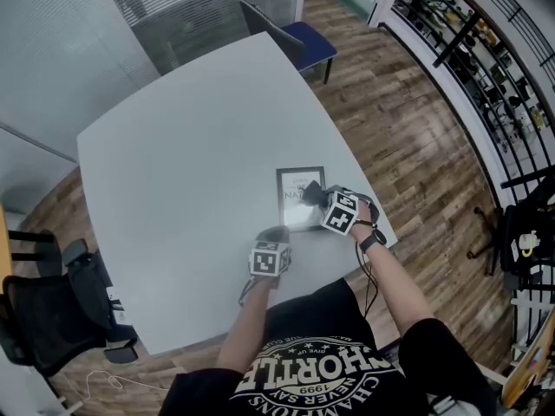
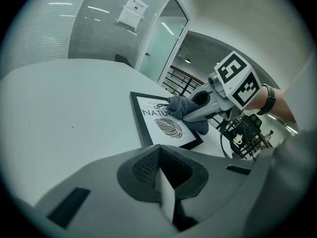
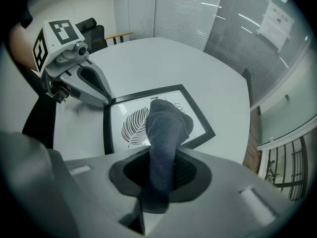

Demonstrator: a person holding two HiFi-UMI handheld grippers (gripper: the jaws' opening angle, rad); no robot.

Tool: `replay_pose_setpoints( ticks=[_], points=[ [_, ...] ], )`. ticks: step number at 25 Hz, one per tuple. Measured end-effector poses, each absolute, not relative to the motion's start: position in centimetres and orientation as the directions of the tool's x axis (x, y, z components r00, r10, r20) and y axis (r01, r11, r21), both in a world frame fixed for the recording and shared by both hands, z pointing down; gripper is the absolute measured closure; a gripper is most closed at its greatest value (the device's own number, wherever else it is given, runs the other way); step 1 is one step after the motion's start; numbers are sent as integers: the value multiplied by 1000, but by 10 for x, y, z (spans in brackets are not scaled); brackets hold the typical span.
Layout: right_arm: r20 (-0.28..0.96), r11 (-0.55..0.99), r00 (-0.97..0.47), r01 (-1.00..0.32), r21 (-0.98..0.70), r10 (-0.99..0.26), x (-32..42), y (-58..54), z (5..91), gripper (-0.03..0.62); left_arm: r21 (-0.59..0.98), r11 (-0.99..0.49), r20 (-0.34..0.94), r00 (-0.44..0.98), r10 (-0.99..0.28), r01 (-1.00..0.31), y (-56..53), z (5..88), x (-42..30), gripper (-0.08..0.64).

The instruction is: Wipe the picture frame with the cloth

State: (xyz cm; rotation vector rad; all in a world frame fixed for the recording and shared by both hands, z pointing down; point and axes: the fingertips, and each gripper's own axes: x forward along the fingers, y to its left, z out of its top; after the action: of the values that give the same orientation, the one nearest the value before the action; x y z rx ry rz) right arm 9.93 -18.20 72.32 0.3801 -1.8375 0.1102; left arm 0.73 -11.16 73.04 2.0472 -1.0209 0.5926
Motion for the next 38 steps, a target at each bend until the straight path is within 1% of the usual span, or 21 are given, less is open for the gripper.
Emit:
replay_pose_setpoints(
  ticks=[4,9,12,17,19,23,29,34,38],
  points=[
    [948,944,-250,-307,117,-199,93,-183,721,515,422,-391,677,571,-464,-818,-112,731,8,566],
    [909,966,-387,-253,59,-157,36,-174,701,515,420,-391,680,569,-463,-819,-112,729,8,566],
    [896,976,-428,-215,29,-121,5,-170,698,515,416,-390,682,565,-463,-821,-112,728,9,566],
    [921,993,-386,-120,10,-56,-13,-155,720,515,419,-387,681,566,-464,-821,-111,729,10,566],
    [925,994,-377,-109,9,-50,-10,-152,724,515,420,-385,681,566,-465,-822,-112,728,10,567],
    [933,990,-355,-141,10,-60,9,-151,726,515,424,-384,678,569,-465,-820,-111,729,9,566],
    [957,974,-273,-222,34,-95,66,-154,729,515,427,-386,678,572,-462,-818,-112,730,7,566],
    [947,948,-299,-319,15,-116,93,-161,724,515,425,-390,677,573,-461,-817,-110,732,7,566],
    [951,943,-279,-332,36,-135,98,-164,724,515,424,-391,676,573,-463,-816,-111,731,8,566]
  ],
)
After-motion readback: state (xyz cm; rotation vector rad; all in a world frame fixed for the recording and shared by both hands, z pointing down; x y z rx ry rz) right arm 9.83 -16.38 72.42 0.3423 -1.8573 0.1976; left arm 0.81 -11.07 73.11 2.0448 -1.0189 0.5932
